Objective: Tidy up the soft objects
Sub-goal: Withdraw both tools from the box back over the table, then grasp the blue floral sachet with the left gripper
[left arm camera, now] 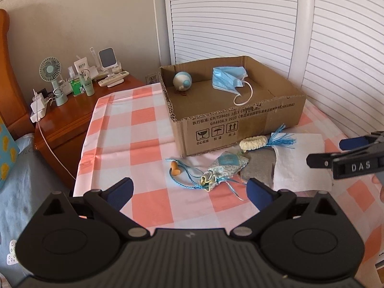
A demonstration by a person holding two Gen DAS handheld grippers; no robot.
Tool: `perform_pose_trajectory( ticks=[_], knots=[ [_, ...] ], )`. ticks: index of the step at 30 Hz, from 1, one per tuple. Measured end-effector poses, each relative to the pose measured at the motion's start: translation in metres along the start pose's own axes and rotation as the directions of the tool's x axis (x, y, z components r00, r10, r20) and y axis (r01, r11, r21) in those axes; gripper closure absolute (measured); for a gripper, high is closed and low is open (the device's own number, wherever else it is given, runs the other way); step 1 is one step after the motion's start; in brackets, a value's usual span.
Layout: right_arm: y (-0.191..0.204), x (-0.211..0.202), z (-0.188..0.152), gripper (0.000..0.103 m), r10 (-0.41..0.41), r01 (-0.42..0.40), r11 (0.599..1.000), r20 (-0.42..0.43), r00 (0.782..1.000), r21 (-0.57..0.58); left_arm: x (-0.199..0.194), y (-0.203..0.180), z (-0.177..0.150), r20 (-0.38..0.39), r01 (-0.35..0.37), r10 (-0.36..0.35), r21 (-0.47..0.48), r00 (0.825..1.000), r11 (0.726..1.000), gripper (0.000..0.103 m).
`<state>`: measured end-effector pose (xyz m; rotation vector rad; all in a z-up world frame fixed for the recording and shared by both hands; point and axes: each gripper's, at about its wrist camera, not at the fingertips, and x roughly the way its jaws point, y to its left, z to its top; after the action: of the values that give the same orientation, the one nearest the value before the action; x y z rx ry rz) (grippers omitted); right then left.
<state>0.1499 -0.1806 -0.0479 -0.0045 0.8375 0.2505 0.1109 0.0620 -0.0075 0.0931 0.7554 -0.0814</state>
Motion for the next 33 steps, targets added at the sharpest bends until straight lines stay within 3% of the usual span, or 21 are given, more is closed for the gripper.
perform_pose_trajectory(
  ticks=[8, 16, 22, 25, 29, 33],
  knots=[
    [0.008, 0.010, -0.038, 0.000, 0.035, -0.039, 0.997, -0.061, 0.998, -0.064, 0.004, -0.004, -0.004, -0.014, 0.031, -0.031, 0.001, 0.999, 1.000, 0.003],
    [0.015, 0.024, -0.042, 0.000, -0.110, 0.110, 0.987, 0.002, 0.994, -0.119, 0.022, -0.007, -0.005, -0.030, 0.082, -0.081, 0.043, 0.996, 0.996, 0.003],
    [0.004, 0.021, -0.046, 0.000, -0.096, 0.098, 0.988, 0.022, 0.995, -0.121, 0.049, -0.010, 0.001, -0.031, 0.112, -0.110, 0.108, 0.994, 0.988, 0.004],
    [0.005, 0.021, -0.046, 0.000, -0.092, 0.094, 0.987, 0.021, 0.995, -0.128, 0.067, -0.015, 0.006, -0.037, 0.134, -0.130, 0.161, 0.991, 0.978, 0.011],
    [0.004, 0.020, -0.046, 0.000, -0.081, 0.083, 0.987, 0.019, 0.997, -0.139, 0.088, -0.020, 0.013, -0.059, 0.181, -0.172, 0.221, 0.983, 0.958, 0.036],
    [0.004, 0.020, -0.046, 0.000, -0.072, 0.074, 0.986, 0.014, 0.997, -0.148, 0.102, -0.021, 0.018, -0.084, 0.236, -0.221, 0.259, 0.972, 0.937, 0.040]
  ],
)
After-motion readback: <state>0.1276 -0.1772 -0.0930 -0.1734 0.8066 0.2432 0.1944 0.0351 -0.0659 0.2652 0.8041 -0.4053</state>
